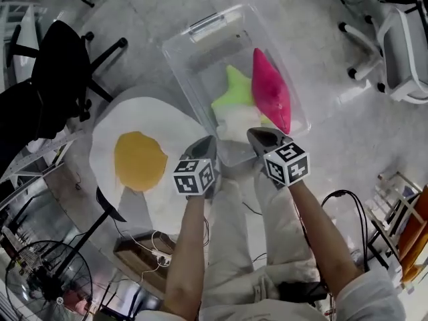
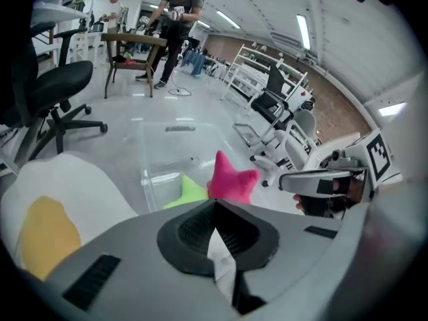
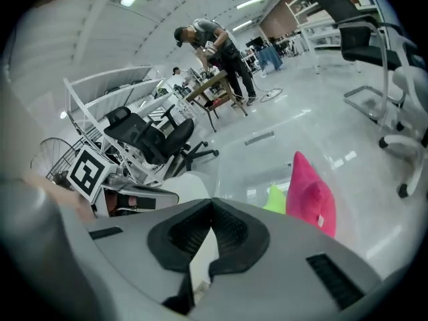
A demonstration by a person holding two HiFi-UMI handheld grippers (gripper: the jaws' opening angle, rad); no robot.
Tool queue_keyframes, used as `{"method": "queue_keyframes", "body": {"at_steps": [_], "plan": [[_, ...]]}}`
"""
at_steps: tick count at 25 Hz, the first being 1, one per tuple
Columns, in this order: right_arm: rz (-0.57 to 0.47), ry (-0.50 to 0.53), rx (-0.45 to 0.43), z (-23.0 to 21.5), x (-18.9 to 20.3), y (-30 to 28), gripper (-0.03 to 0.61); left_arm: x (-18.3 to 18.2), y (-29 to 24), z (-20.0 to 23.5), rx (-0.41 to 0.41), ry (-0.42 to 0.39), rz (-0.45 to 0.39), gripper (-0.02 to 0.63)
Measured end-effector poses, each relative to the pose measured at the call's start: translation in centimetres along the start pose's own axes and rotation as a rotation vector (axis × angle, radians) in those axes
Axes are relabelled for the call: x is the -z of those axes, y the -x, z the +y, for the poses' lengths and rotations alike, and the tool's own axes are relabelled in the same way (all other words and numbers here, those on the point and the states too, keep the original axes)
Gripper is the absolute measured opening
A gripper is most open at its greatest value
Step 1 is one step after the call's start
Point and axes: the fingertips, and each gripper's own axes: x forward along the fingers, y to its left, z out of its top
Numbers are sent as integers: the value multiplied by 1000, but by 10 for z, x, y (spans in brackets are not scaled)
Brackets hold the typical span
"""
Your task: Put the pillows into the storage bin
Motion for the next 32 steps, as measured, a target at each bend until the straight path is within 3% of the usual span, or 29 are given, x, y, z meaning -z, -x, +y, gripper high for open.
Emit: {"method": "queue_keyframes", "body": {"at_steps": [5, 9, 16, 23, 29, 32], "plan": [[-118, 72, 60, 22, -72, 35, 14, -59, 58, -27, 83, 10, -133, 14], [-133, 105, 58, 61, -98, 68, 14, -83, 125, -46, 95, -5, -219, 14], [-278, 236, 92, 133, -178, 144, 12, -148, 240, -76, 97, -77, -431, 14], [-380, 312, 109, 231, -232, 215, 12, -180, 352, -96, 101, -122, -536, 14], [-463, 366, 160, 279, -266, 256, 12, -203, 434, -111, 88, -115, -591, 14], [-526, 353, 183, 296, -282, 277, 12, -212, 468, -122, 76, -154, -631, 14]]}}
